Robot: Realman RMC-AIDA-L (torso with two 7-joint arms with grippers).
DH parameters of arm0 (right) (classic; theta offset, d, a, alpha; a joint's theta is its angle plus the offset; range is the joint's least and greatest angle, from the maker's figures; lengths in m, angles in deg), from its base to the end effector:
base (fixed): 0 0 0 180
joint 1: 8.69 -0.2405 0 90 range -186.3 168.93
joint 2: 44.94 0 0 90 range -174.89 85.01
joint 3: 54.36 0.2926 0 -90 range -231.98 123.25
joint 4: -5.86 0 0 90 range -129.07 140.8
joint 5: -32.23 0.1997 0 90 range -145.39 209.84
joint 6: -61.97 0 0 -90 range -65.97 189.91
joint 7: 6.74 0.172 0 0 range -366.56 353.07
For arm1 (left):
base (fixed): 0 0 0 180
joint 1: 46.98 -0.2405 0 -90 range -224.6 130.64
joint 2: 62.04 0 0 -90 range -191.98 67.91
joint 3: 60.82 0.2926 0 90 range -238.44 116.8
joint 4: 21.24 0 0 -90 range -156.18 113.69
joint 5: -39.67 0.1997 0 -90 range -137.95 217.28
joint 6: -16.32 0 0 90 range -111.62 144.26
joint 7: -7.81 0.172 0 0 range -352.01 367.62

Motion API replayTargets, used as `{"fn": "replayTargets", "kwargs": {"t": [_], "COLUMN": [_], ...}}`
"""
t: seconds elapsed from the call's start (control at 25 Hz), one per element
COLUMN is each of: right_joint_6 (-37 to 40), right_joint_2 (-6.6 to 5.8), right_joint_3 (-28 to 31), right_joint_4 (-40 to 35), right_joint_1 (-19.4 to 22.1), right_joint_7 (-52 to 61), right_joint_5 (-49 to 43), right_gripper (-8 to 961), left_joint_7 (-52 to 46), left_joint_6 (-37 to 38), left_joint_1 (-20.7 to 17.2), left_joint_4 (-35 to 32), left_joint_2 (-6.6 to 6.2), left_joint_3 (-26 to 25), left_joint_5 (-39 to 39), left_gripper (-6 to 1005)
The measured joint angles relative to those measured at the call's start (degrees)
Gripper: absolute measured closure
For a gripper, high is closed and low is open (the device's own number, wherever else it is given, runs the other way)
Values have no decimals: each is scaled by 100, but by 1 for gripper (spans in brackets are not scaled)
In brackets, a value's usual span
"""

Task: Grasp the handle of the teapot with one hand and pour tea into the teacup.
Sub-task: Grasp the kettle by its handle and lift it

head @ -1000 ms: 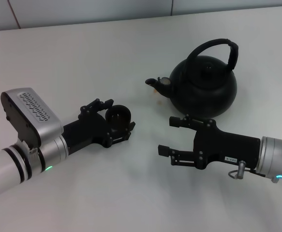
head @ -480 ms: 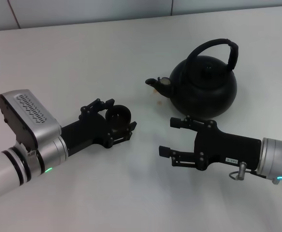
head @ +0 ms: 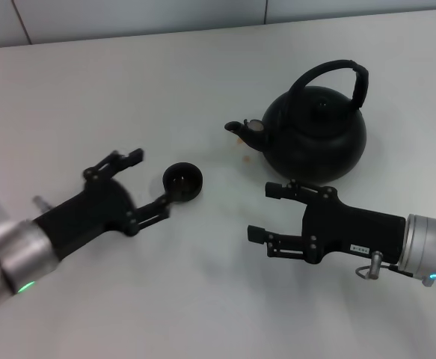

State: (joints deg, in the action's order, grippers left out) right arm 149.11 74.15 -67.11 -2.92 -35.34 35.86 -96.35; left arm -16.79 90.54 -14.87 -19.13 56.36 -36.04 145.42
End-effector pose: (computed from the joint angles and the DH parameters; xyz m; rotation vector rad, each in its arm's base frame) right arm 0.3064 0.2820 -0.0988 -2.5781 0.5085 0.8747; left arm -0.2888 0.3253 -0.1169 -2.4370 -0.2969 -0.7492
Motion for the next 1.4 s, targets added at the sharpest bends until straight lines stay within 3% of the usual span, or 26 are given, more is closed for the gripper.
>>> {"fn": "replayTargets", "kwargs": {"t": [0.16,0.4,0.48,0.64,0.84,1.4], "right_joint_6": [-4,-5,-5,-5,-5,-4], "right_joint_2": [0,0,0,-1,-7,-9], "right_joint_3": [38,56,60,63,55,56], "right_joint_4": [-1,-5,-14,-37,-44,-43], "right_joint_1": [5,12,12,11,14,79], "right_joint_7": [-1,-22,-23,-1,11,24], "right_joint_5": [10,10,11,11,11,8], "right_gripper": [121,120,120,120,120,121], "left_joint_7": [-415,-534,-609,-900,-942,-1099], "left_joint_6": [716,1180,1467,1619,1648,1511], "left_joint_1": [-649,-1080,-1326,-1417,-1437,-1399], "left_joint_4": [-762,-1200,-1369,-1404,-1514,-1761], "left_joint_2": [-20,-47,-142,-316,-412,-370], "left_joint_3": [204,283,496,728,951,1228], "left_joint_5": [8,5,8,8,6,147], "left_gripper": [150,150,150,150,150,149]}}
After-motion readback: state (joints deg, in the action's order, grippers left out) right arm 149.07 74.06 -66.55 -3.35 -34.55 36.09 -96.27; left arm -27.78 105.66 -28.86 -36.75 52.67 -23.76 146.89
